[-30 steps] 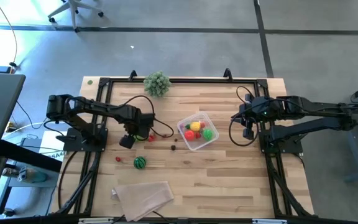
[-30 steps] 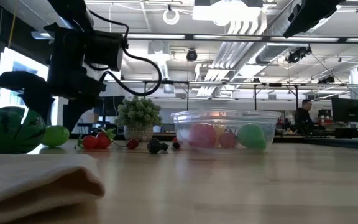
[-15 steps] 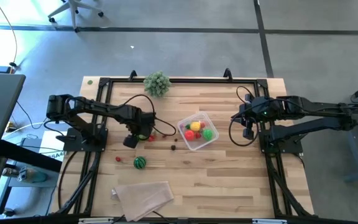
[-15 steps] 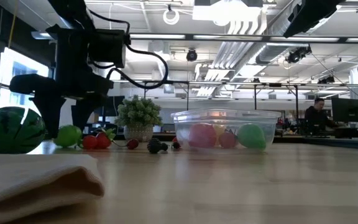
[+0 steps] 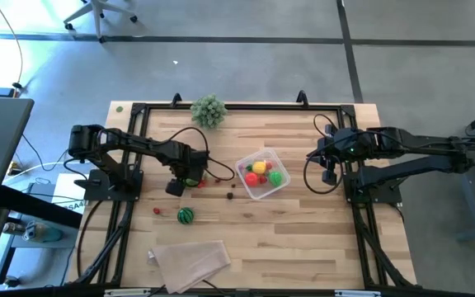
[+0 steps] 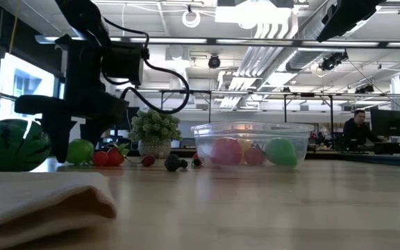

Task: Pick and placing Produce into tupperware
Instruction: Put the cabbage into the transparent bin

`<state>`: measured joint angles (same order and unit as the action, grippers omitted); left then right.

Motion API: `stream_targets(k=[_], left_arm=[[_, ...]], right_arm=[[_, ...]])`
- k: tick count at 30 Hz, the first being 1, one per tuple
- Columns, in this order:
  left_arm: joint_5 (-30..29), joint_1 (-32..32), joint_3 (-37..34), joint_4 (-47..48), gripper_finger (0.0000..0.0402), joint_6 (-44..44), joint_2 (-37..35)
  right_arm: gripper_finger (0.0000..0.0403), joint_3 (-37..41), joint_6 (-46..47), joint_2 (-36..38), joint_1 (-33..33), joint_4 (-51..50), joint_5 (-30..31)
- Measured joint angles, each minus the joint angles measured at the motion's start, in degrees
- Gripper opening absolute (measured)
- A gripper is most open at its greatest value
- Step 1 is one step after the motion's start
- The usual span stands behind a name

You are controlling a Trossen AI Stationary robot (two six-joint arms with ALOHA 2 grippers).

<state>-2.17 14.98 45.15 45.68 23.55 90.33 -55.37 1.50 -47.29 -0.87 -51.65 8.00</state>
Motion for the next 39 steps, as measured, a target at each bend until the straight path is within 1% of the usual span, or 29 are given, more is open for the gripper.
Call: stream_targets(k=[14, 26, 29, 34, 37, 39], left_arm=[[0.0, 0.0, 0.0, -2.1, 0.026, -3.0, 0.0], [0.0, 0.0, 0.0, -4.5, 0.0259, -3.9, 0.0], [0.0, 0.0, 0.0, -5.1, 0.0251, -3.9, 0.0], [0.1, 0.0, 0.0, -5.2, 0.0221, -4.5, 0.0], [0.1, 0.0, 0.0, -5.2, 0.0217, -4.6, 0.0], [0.1, 0.0, 0.0, -5.2, 0.0223, -4.6, 0.0]], right_arm=[[0.0034, 0.0, 0.0, 0.0, 0.0, 0.0, 0.0], [0.0034, 0.0, 0.0, 0.0, 0.0, 0.0, 0.0], [0.0034, 0.0, 0.0, 0.0, 0.0, 0.0, 0.0], [0.0034, 0.0, 0.0, 0.0, 0.0, 0.0, 0.0], [0.0034, 0.0, 0.0, 0.0, 0.0, 0.0, 0.0], [0.0034, 0.0, 0.0, 0.0, 0.0, 0.0, 0.0]])
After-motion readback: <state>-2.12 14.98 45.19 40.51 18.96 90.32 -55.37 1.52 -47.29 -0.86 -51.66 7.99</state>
